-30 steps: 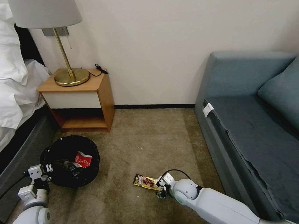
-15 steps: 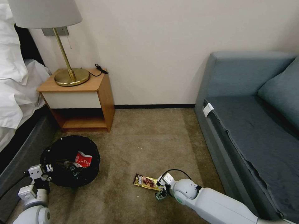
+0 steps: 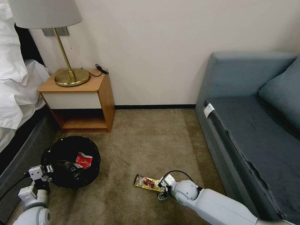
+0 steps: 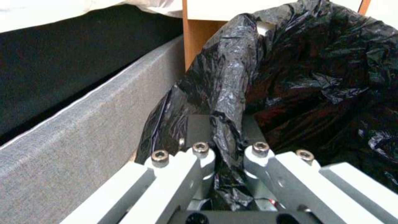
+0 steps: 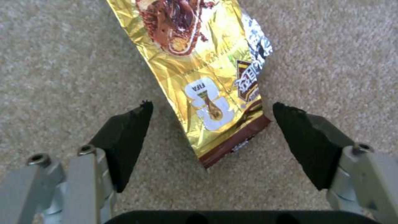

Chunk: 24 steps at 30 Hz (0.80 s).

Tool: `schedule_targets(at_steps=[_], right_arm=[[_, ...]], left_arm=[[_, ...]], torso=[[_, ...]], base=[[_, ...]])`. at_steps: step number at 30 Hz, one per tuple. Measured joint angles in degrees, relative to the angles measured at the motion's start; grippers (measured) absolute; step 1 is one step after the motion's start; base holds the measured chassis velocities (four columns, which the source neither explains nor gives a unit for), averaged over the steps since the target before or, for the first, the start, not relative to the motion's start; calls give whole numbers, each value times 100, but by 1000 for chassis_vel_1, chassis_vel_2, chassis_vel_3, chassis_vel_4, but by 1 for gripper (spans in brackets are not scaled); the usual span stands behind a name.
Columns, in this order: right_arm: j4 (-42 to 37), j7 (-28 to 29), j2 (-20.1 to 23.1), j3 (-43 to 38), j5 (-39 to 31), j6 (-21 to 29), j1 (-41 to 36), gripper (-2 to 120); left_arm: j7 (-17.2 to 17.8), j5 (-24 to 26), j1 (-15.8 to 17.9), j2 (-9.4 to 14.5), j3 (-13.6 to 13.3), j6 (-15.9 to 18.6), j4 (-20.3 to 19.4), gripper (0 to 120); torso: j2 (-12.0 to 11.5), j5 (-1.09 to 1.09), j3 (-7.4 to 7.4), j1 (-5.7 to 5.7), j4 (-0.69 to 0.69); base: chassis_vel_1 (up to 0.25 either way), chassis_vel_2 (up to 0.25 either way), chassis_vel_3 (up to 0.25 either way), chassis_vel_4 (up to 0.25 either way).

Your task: Pick up the trash bin, then pick up the garbage on the floor and place it into the trash bin.

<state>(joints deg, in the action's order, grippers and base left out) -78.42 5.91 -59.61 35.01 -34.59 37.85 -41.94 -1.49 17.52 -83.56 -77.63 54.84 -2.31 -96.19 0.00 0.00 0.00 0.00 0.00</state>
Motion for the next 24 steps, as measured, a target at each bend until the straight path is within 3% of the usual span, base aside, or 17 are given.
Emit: schedule_targets(at_steps=[2, 11, 16, 21, 24], right_arm=[[38, -43, 0, -10, 5, -3, 6, 73], [116, -114, 13, -44, 14, -4, 8, 70], [165, -148, -14, -57, 15, -1, 18, 54], [175, -160, -30, -58, 14, -4, 9, 45], [178, -171, -27, -71, 14, -22, -11, 28]], left_arm=[[0, 10, 0, 3, -2, -1, 0, 3], [0, 82, -24, 64, 31, 0, -34, 3], [-3, 87, -48, 63, 51, 0, -62, 3], [-3, 87, -54, 51, 62, -1, -89, 3], [-3, 82, -55, 17, 63, 2, -114, 3]], torso=[[0, 0, 0, 0, 0], [0, 0, 0, 0, 0], [0, 0, 0, 0, 0], [0, 0, 0, 0, 0], [0, 1, 0, 0, 0]], base=[[0, 0, 0, 0], [0, 0, 0, 0], [0, 0, 0, 0], [0, 0, 0, 0], [0, 0, 0, 0]])
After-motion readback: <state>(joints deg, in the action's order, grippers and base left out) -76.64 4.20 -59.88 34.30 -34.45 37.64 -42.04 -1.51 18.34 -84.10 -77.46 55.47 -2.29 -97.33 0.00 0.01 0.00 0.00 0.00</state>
